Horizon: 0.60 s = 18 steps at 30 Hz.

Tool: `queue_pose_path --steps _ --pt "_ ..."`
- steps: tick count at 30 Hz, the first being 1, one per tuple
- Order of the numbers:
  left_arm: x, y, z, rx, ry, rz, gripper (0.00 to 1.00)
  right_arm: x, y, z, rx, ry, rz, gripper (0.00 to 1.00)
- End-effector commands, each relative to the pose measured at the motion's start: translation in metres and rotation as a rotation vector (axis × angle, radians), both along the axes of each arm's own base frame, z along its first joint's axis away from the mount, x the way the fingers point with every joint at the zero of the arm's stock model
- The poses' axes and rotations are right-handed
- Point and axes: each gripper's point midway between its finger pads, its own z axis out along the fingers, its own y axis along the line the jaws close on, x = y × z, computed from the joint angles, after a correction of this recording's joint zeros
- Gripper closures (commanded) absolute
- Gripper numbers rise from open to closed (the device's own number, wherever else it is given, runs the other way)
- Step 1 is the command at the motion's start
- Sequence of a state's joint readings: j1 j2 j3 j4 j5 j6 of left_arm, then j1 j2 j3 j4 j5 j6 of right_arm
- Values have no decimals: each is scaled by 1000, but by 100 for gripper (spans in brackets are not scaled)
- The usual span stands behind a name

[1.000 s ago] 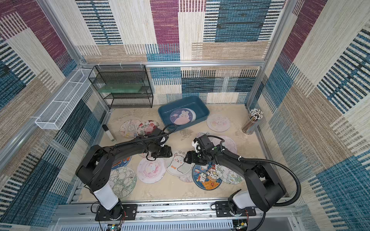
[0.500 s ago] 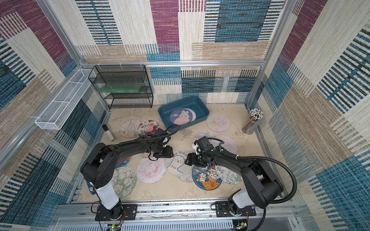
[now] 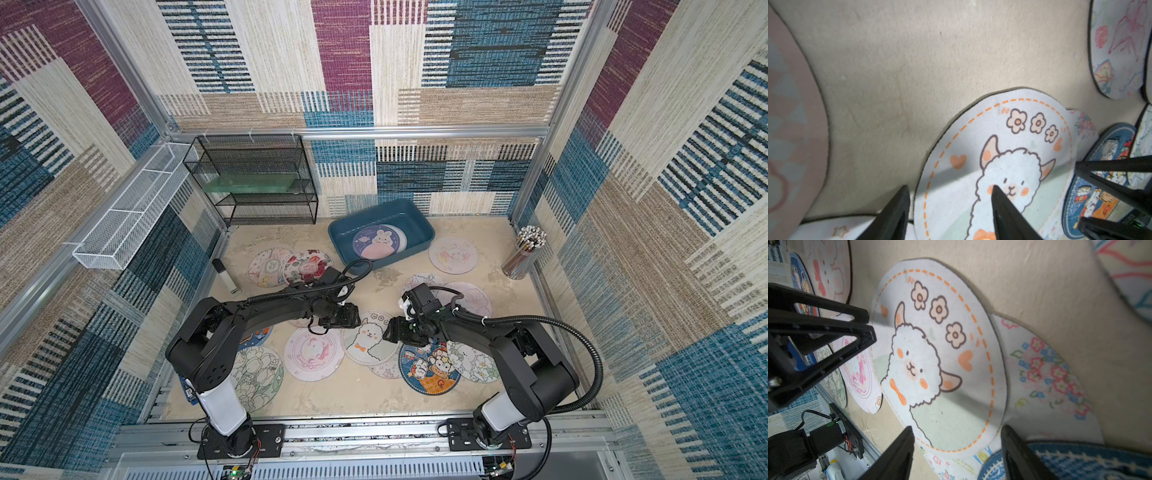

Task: Put the coasters into the storage box
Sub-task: Pick up the coaster from the center of the board.

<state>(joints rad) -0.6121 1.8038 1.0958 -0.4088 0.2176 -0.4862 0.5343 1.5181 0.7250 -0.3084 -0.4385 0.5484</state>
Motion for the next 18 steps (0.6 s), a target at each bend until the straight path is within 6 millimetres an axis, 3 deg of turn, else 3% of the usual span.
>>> queue_pose_path --steps 1,18 --pt "-14 4 -9 23 48 -19 38 1 1 -2 6 4 -11 31" --pt "-25 2 -15 17 67 -33 40 -2 14 -5 24 13 0 31"
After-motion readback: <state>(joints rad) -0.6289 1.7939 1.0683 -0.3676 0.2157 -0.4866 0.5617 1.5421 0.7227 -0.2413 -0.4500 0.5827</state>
